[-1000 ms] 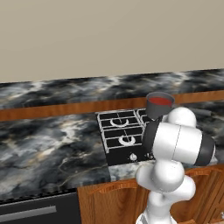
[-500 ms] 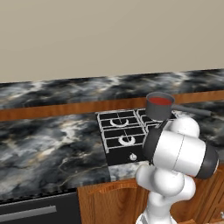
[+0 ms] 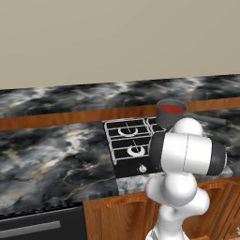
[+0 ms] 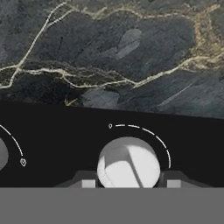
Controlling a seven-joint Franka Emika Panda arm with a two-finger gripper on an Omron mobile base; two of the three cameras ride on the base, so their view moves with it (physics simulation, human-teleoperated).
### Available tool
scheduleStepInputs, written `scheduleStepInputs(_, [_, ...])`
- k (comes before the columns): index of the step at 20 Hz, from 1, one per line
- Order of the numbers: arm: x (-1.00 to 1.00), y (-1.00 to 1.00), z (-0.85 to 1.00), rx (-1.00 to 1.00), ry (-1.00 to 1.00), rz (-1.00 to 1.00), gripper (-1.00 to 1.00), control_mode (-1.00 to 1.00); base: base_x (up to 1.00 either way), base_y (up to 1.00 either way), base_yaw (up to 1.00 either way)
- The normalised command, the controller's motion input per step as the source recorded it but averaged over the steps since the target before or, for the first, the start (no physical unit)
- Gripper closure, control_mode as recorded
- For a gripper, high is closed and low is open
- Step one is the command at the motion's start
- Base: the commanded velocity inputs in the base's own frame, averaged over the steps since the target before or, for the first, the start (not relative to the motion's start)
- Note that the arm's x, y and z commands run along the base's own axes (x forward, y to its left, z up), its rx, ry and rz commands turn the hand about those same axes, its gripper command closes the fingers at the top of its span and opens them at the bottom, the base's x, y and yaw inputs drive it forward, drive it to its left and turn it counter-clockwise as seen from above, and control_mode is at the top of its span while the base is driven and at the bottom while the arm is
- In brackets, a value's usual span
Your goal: Wait until the marinara sauce is simmered to a deep red color and then turn off the stove.
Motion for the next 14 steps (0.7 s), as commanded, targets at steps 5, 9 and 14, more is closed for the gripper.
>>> scheduleStepInputs(5, [0.13, 0.06, -0.06, 0.0, -0.01, -0.25, 1.0, -1.0, 0.0, 0.0, 0.0])
scheduleStepInputs(9, [0.01, 0.0, 0.0, 0.0, 0.01, -0.15, 1.0, -1.0, 0.0, 0.0, 0.0])
scheduleStepInputs(14, [0.01, -0.08, -0.07, 0.0, 0.11, -0.58, 1.0, -1.0, 0.0, 0.0, 0.0])
